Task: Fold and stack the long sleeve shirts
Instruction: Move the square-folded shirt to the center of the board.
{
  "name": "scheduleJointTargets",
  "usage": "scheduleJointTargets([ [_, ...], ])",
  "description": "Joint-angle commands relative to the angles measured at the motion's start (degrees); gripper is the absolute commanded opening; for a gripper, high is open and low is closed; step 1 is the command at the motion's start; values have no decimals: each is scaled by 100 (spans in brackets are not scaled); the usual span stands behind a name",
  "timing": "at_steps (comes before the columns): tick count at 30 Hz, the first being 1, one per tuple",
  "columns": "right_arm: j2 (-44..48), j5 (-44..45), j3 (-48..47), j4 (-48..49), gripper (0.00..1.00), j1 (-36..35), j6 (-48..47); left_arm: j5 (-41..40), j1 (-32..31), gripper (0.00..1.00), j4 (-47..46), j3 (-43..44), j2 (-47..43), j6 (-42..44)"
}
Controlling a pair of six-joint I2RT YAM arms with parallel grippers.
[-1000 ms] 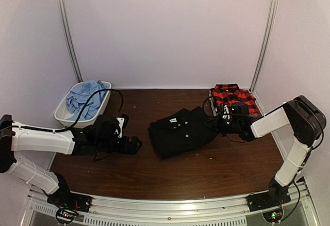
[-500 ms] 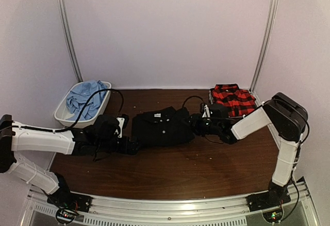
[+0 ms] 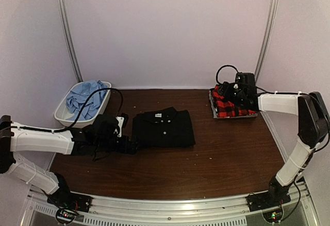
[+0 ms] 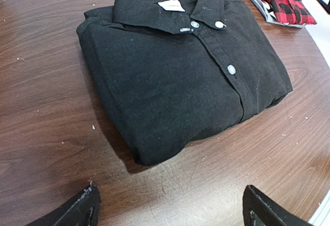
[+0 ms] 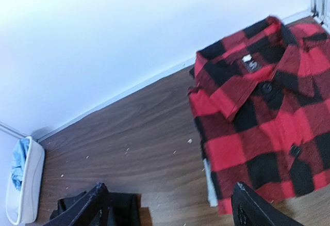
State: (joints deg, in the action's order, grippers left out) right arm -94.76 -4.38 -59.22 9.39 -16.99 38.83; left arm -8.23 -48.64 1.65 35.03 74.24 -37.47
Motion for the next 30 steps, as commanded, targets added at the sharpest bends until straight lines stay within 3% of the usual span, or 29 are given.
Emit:
scheduleJointTargets([
  [1,-611,473,-808,-1041,82,534,-858,-57,-5,98,-35,72,-34,82],
  [10,-2578,619,-2878,-1859,79,1040,-1453,-85,-4,98,82,101,-44,101],
  [14,-3115,465,-3165,-2233,76,1049,-1571,-126,-5,98,137,75,-96,100],
  [21,-2512,-91,-1487,-1686,73,752,-1344,-193,-4,98,135,47,-146,91],
  [30,-983,391,319,-1391,76,6,-838,-241,-5,98,138,-29,-241,67],
])
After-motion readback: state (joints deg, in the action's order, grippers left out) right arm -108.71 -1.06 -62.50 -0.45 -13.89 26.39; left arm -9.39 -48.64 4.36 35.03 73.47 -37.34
